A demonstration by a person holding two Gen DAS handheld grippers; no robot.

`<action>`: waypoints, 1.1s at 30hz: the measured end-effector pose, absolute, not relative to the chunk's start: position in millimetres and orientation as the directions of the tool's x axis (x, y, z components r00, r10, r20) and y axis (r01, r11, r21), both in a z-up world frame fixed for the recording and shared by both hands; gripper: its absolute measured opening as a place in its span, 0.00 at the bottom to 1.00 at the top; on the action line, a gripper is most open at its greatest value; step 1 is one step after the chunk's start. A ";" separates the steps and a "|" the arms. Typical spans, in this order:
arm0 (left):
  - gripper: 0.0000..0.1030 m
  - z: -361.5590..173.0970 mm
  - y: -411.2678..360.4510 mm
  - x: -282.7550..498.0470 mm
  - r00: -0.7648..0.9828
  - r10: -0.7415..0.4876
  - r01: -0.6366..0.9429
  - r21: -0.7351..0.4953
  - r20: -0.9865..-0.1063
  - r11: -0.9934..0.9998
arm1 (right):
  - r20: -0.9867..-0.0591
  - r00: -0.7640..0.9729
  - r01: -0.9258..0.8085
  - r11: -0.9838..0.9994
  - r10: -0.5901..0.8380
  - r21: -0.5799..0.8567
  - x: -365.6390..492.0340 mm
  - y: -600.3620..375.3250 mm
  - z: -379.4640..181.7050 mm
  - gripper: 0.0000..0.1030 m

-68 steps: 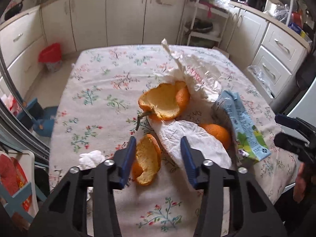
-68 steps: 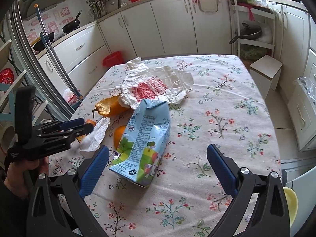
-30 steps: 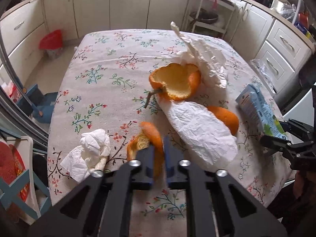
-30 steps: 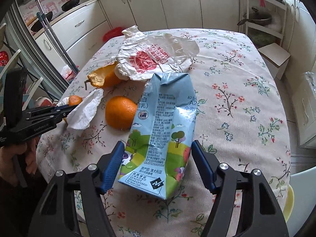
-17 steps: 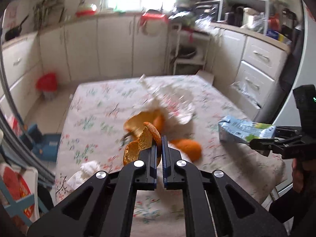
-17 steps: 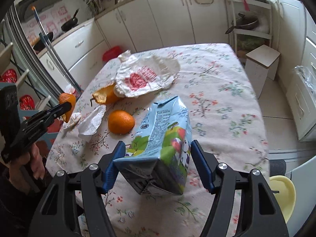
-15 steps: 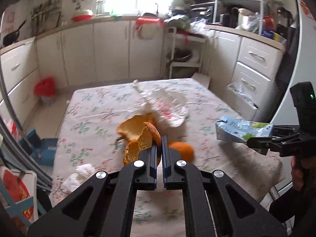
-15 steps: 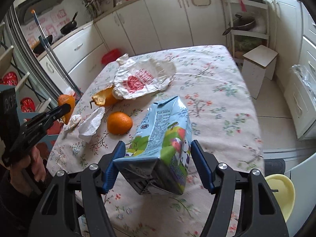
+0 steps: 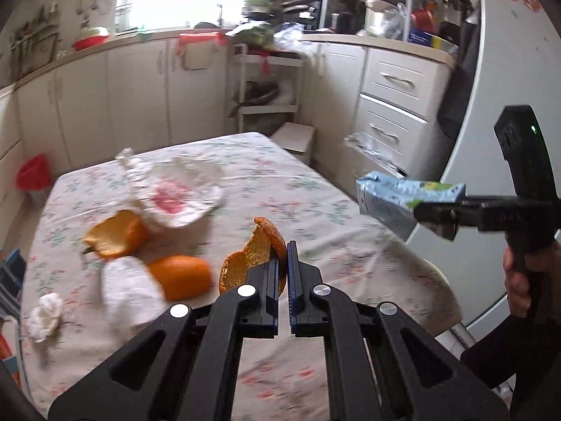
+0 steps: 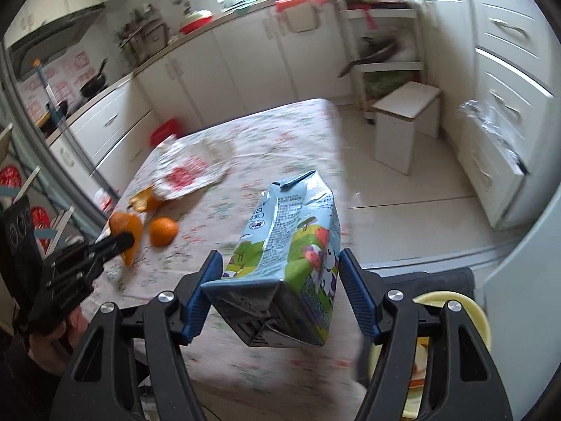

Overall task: Collect trash
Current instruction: 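Lift the carton and peel and carry both to the yellow bucket, then open both grippers over the yellow bucket to drop carton and peel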

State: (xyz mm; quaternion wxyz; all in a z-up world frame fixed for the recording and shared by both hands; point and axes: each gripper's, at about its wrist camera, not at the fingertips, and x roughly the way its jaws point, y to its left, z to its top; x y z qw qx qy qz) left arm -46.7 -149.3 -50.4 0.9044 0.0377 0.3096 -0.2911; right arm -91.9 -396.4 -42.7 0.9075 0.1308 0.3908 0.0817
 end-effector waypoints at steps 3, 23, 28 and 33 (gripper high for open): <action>0.04 -49.6 -173.3 -53.0 0.625 -0.522 0.583 -0.098 -0.580 0.806 | -0.694 0.687 0.007 0.953 0.215 0.303 -99.1 -424.2 -45.3 0.64; 0.04 -52.2 -283.0 -87.5 0.522 -0.615 0.705 -0.107 -0.591 0.701 | -0.881 0.464 0.277 0.928 0.096 0.248 -111.1 -518.6 -136.0 0.64; 0.04 -52.2 -309.0 -96.8 0.481 -0.658 0.713 -0.178 -0.579 0.678 | -0.861 0.492 0.346 0.879 0.126 0.327 -119.1 -540.0 -129.5 0.72; 0.04 -59.2 -339.6 -107.2 0.428 -0.690 0.719 -0.242 -0.583 0.651 | -0.756 0.641 0.382 0.799 0.133 0.464 -141.5 -567.8 -91.5 0.76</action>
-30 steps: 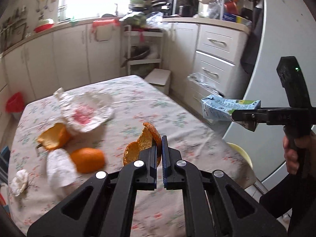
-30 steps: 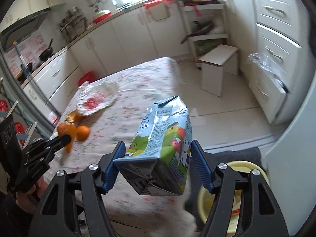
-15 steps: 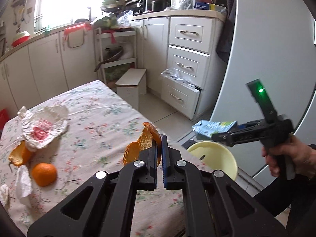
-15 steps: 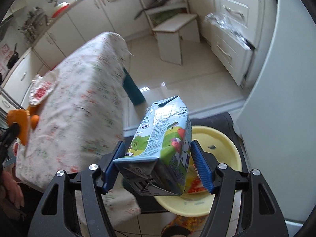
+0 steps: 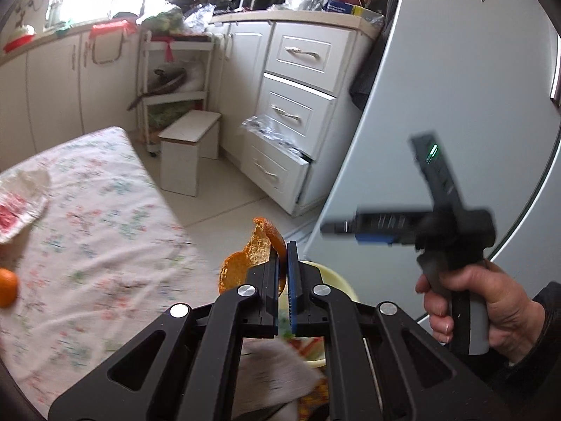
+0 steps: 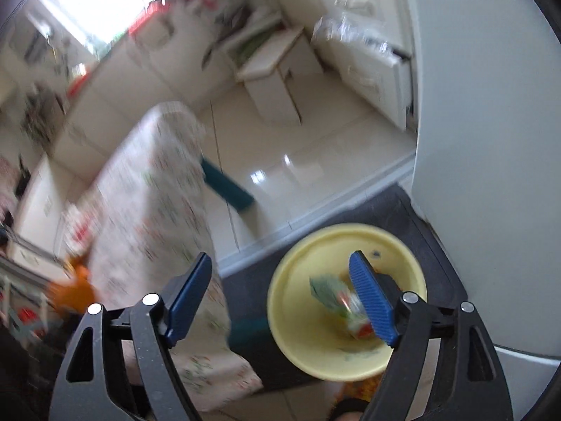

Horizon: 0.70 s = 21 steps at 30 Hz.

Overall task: Collect trash
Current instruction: 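Open both grippers over the yellow bucket to drop carton and peel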

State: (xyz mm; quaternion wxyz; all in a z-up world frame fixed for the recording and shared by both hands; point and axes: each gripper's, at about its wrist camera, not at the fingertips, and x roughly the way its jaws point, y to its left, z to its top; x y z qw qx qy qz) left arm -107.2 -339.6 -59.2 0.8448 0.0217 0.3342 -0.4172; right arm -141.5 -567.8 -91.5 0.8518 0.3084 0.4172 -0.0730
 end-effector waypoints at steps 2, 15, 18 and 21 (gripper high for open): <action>0.04 -64.1 -355.8 -111.8 0.401 -0.699 0.725 -0.262 -0.592 0.637 | -0.705 0.698 0.371 0.782 0.121 0.501 -149.0 -574.4 -75.2 0.80; 0.33 -109.8 -448.0 -114.5 0.294 -0.654 0.728 -0.280 -0.697 0.626 | -0.532 0.843 0.312 0.737 0.075 0.599 -175.6 -599.5 -27.0 0.85; 0.50 -109.5 -450.6 -117.8 0.323 -0.638 0.723 -0.253 -0.699 0.643 | -0.523 0.848 0.305 0.726 0.088 0.616 -175.5 -599.7 -27.5 0.85; 0.58 -107.9 -449.9 -117.3 0.336 -0.628 0.721 -0.237 -0.702 0.651 | -0.515 0.852 0.293 0.725 0.097 0.623 -175.0 -597.7 -25.1 0.86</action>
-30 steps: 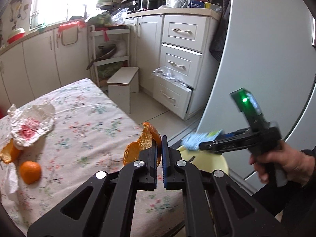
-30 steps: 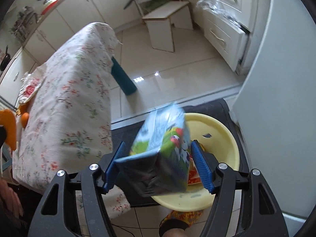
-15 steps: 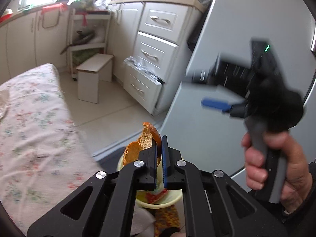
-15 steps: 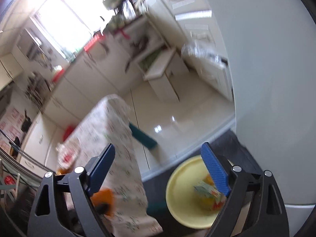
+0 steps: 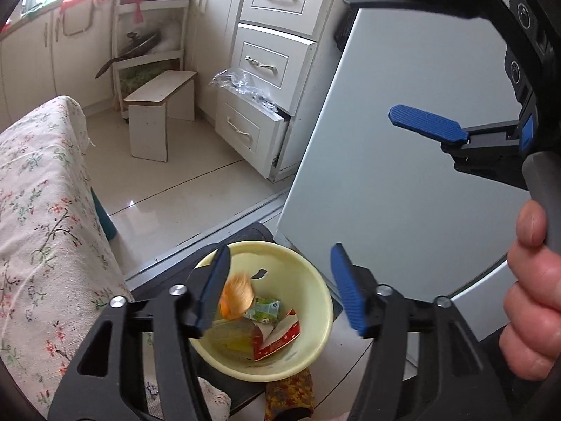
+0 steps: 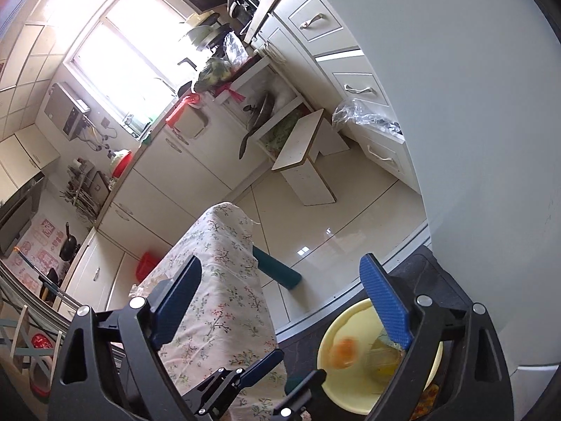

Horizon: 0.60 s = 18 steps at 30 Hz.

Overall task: Collect trash
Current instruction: 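Open both grippers over the yellow bucket to drop carton and peel, then move both tools back over the tissue ball and whole orange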

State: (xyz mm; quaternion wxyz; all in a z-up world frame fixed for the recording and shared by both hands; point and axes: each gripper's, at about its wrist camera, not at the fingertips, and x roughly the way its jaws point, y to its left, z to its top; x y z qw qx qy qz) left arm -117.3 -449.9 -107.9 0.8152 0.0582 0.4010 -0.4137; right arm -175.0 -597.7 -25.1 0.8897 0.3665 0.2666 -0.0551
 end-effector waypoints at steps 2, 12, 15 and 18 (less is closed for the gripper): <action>0.61 -105.7 -448.5 -117.8 0.349 -0.618 0.717 -0.224 -0.705 0.660 | -0.511 0.854 0.288 0.726 0.101 0.624 -175.6 -596.4 -23.8 0.86; 0.86 -78.1 -407.7 -123.8 0.457 -0.567 0.681 -0.140 -0.686 0.718 | -0.535 0.840 0.271 0.783 0.092 0.560 -166.8 -576.7 -15.0 0.87; 0.89 -68.3 -382.0 -126.1 0.488 -0.543 0.661 -0.118 -0.683 0.741 | -0.556 0.828 0.262 0.827 0.073 0.498 -162.9 -562.3 -9.9 0.88; 0.92 -57.2 -349.0 -125.7 0.536 -0.506 0.624 -0.087 -0.676 0.777 | -0.575 0.817 0.249 0.871 0.046 0.424 -158.5 -545.0 -5.3 0.89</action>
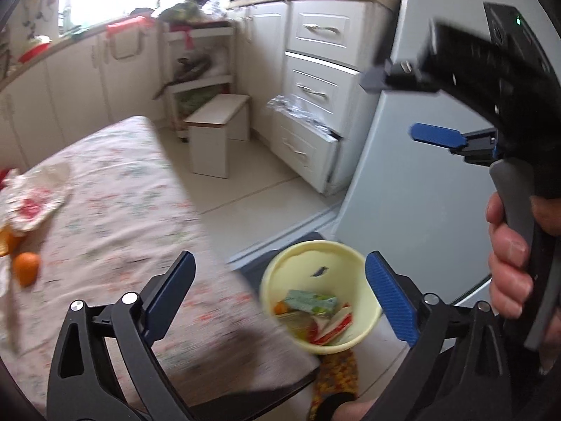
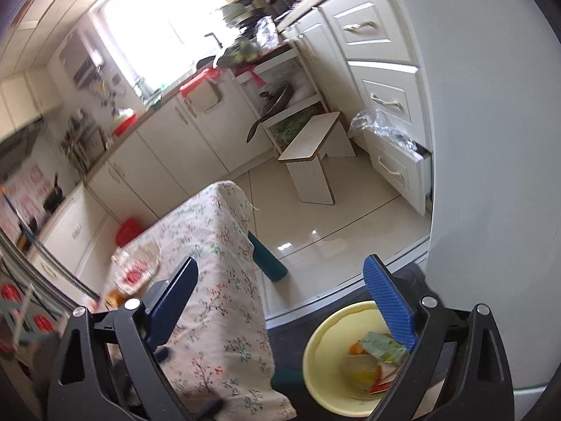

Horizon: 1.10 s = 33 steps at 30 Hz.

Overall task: Collect trash
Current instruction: 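Move both tools back over the tissue ball and whole orange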

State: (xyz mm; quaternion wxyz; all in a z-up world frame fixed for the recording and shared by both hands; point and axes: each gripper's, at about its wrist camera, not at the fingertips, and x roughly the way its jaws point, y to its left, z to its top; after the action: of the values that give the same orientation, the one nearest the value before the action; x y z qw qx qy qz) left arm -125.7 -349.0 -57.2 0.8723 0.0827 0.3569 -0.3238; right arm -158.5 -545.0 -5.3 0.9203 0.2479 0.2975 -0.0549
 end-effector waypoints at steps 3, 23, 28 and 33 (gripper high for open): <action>0.92 -47.4 -317.5 -121.2 0.574 -0.469 0.580 -0.071 -0.671 0.811 | -0.585 0.810 0.228 0.907 0.024 0.353 -152.9 -526.9 -1.8 0.90; 0.92 -36.1 -158.9 -72.8 0.736 -0.249 0.314 -0.009 -0.630 0.949 | -0.620 0.784 0.103 0.986 0.001 0.131 -122.4 -433.6 -4.6 0.93; 0.92 -42.4 -126.2 -64.4 0.756 -0.209 0.240 -0.035 -0.620 0.970 | -0.636 0.772 0.072 0.993 0.005 0.095 -111.7 -409.7 -8.9 0.93; 0.92 -48.0 -88.1 -58.2 0.771 -0.177 0.153 -0.093 -0.612 0.984 | -0.648 0.761 0.038 0.997 0.019 0.074 -102.6 -388.1 -13.7 0.93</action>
State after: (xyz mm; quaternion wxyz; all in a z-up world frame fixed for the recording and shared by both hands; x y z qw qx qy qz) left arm -58.2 -88.1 -48.0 0.9407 -0.0188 0.3271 -0.0876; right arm -102.6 -388.1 -13.7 0.9375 0.0411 0.3455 -0.0049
